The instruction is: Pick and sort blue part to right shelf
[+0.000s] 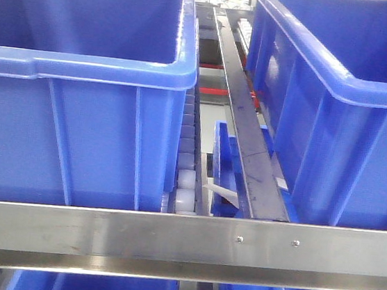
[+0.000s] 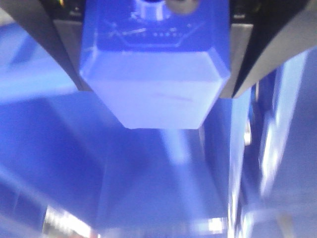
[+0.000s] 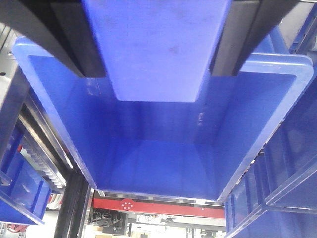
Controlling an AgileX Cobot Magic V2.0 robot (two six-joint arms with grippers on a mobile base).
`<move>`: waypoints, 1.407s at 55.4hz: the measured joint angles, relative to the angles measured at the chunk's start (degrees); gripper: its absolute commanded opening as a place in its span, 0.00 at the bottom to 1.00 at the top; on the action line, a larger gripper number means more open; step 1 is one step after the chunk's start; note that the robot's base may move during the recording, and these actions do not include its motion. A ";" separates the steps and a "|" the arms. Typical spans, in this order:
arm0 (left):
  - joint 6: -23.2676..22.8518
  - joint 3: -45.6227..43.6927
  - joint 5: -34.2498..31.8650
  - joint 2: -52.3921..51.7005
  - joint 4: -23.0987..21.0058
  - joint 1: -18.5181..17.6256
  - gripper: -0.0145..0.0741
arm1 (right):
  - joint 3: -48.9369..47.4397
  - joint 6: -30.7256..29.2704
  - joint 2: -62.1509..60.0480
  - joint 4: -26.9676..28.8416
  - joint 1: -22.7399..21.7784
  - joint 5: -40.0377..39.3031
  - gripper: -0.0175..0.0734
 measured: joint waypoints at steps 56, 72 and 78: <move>0.10 -34.70 6.44 52.26 -11.80 0.00 0.52 | 0.00 0.00 0.00 0.00 0.00 0.00 0.28; 0.21 -50.76 9.87 82.34 -11.85 0.00 0.52 | 0.00 0.00 0.00 0.00 0.00 0.00 0.28; 0.21 -57.06 13.70 91.83 -11.85 0.00 0.52 | 0.00 0.00 0.00 0.00 0.00 0.00 0.28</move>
